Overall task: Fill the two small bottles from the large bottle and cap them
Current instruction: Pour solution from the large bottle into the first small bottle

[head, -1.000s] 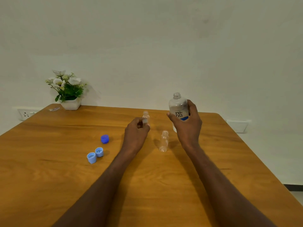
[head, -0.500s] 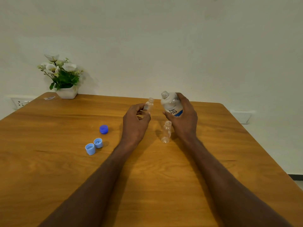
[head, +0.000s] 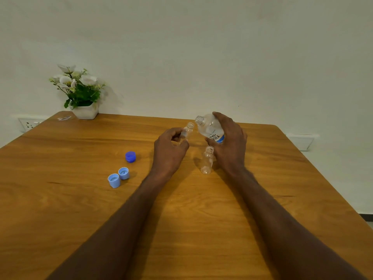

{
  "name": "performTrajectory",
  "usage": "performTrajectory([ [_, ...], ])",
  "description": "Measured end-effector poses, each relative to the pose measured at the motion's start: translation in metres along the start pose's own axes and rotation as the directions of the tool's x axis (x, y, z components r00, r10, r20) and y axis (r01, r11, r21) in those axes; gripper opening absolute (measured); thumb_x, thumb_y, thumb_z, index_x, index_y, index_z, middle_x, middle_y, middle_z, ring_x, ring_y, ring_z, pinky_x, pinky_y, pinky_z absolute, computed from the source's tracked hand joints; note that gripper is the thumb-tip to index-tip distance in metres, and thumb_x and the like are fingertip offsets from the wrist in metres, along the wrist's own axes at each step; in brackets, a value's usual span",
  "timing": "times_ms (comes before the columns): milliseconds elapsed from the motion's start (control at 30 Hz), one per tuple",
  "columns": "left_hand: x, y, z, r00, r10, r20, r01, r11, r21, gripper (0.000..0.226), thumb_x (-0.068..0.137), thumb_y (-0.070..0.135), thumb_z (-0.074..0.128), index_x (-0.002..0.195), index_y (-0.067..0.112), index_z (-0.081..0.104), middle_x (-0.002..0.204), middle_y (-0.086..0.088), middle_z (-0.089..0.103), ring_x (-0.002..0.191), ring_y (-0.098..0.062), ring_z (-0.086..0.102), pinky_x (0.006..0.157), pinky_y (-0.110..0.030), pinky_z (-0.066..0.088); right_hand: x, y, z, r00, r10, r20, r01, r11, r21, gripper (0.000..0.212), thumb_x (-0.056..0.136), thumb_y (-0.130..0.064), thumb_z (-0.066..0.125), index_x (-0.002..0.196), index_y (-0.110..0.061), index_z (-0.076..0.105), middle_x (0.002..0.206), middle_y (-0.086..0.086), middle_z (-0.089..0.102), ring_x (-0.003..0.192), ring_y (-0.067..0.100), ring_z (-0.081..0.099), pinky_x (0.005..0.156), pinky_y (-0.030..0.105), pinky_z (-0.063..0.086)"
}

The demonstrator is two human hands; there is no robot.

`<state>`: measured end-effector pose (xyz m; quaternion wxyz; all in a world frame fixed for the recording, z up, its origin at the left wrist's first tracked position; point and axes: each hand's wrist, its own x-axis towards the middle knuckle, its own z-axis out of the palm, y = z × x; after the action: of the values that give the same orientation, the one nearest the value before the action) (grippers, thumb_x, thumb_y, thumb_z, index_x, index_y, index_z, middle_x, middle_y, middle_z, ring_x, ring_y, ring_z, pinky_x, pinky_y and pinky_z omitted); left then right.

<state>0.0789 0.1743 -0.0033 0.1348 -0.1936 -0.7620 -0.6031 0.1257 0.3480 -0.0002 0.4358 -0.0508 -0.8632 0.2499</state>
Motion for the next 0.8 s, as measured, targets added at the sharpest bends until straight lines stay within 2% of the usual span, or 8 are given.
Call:
performTrajectory([
  [267,-0.0005,0.0002,-0.0004,0.999,-0.016,0.038,0.015,1.000,0.020,0.038,0.089,0.009,0.071,0.127,0.014,0.072,0.111,0.002,0.073,0.103,-0.014,0.066,0.084,-0.027,0.056,0.0007,0.0003,-0.0040,0.999,-0.016,0.037,0.017,0.999,-0.031,0.074,0.077,-0.018,0.083,0.146,-0.024,0.056,0.145,-0.004,0.061,0.135,0.019,0.053,0.113,0.044,0.031],
  [433,-0.0009,0.0009,-0.0004,0.999,-0.019,0.047,0.019,1.000,0.017,0.038,0.089,0.009,0.072,0.126,0.016,0.071,0.108,0.003,0.072,0.100,-0.013,0.066,0.083,-0.025,0.055,0.0008,0.0007,-0.0037,0.997,-0.021,0.070,0.025,0.998,-0.057,0.076,0.078,-0.020,0.083,0.148,-0.025,0.054,0.147,-0.004,0.060,0.137,0.019,0.051,0.114,0.047,0.032],
  [633,-0.0018,0.0013,-0.0005,0.999,-0.009,0.047,0.008,1.000,0.016,0.038,0.088,0.007,0.073,0.124,0.016,0.072,0.107,0.004,0.073,0.100,-0.013,0.066,0.084,-0.028,0.057,0.0004,0.0006,-0.0039,0.997,-0.031,0.066,0.035,0.997,-0.068,0.075,0.078,-0.019,0.081,0.147,-0.026,0.054,0.147,-0.004,0.060,0.137,0.018,0.051,0.115,0.048,0.031],
  [700,-0.0014,0.0006,-0.0004,0.999,-0.010,0.049,0.009,1.000,0.021,0.037,0.089,0.009,0.073,0.125,0.017,0.072,0.108,0.004,0.072,0.100,-0.012,0.066,0.082,-0.025,0.056,0.0005,0.0009,-0.0043,0.997,-0.029,0.067,0.034,0.997,-0.065,0.074,0.078,-0.018,0.081,0.147,-0.026,0.054,0.146,-0.004,0.060,0.138,0.018,0.051,0.116,0.049,0.030],
  [800,-0.0009,0.0001,-0.0004,0.998,-0.009,0.058,0.007,0.999,0.034,0.037,0.089,0.010,0.073,0.125,0.017,0.072,0.107,0.006,0.072,0.099,-0.010,0.065,0.076,-0.012,0.051,0.0004,0.0007,-0.0045,0.998,-0.035,0.059,0.040,0.997,-0.072,0.074,0.078,-0.017,0.081,0.147,-0.026,0.055,0.145,-0.004,0.061,0.137,0.018,0.051,0.116,0.048,0.031],
])
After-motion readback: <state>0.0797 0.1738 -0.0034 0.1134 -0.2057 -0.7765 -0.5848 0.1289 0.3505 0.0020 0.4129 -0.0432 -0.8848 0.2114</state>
